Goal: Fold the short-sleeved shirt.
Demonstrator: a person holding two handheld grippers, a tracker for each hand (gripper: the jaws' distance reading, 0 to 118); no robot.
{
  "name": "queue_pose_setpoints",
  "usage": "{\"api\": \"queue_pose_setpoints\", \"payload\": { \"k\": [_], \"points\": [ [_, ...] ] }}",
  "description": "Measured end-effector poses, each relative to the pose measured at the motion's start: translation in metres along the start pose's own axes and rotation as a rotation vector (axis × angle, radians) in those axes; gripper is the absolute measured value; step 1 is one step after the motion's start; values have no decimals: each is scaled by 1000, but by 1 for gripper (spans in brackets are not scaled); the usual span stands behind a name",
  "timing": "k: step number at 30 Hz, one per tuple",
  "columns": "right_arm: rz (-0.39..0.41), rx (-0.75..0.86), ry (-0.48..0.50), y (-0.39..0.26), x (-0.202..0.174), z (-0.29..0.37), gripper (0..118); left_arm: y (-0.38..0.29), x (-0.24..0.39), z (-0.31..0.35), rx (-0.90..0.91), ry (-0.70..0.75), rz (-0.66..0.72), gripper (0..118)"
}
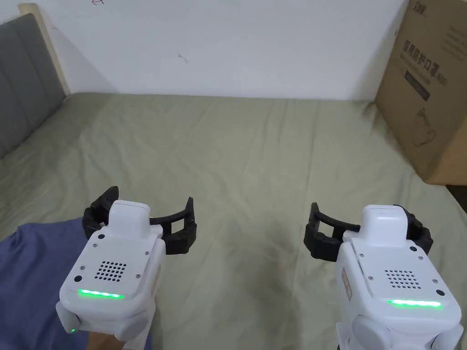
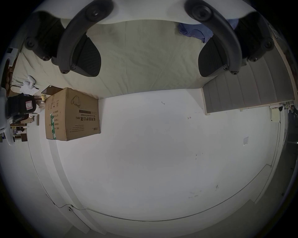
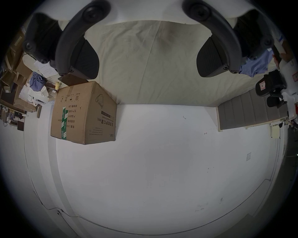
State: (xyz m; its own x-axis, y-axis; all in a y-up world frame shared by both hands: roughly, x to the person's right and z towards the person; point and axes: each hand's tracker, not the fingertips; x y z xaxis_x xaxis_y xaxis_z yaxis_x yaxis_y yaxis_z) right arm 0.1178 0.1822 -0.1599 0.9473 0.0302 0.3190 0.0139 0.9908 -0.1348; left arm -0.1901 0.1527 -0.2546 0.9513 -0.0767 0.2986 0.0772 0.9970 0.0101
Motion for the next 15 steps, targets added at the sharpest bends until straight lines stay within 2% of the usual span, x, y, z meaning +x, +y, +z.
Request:
{"api": "queue_pose_setpoints", "payload": {
  "k": [7,9,10,11,12,13,14,15],
  "points": [
    [4,0,-7,0,1,1,117,3,0,0,-6,6,17,118],
    [9,1,-8,0,1,2,107,5,0,0,-20,21,36,118],
    [12,6,-12,1,1,3,87,5,0,0,-25,24,51,115],
    [14,10,-19,1,1,5,60,6,0,1,-27,20,68,103],
    [16,8,-26,1,1,5,42,6,-1,3,-22,3,88,96],
    [14,2,-30,2,1,4,34,6,0,5,-5,-33,117,87],
    [3,-6,-28,2,2,3,13,7,1,4,-16,-22,109,52],
    [-10,-8,-27,3,3,4,7,7,4,2,-35,-13,101,13]
  ]
}}
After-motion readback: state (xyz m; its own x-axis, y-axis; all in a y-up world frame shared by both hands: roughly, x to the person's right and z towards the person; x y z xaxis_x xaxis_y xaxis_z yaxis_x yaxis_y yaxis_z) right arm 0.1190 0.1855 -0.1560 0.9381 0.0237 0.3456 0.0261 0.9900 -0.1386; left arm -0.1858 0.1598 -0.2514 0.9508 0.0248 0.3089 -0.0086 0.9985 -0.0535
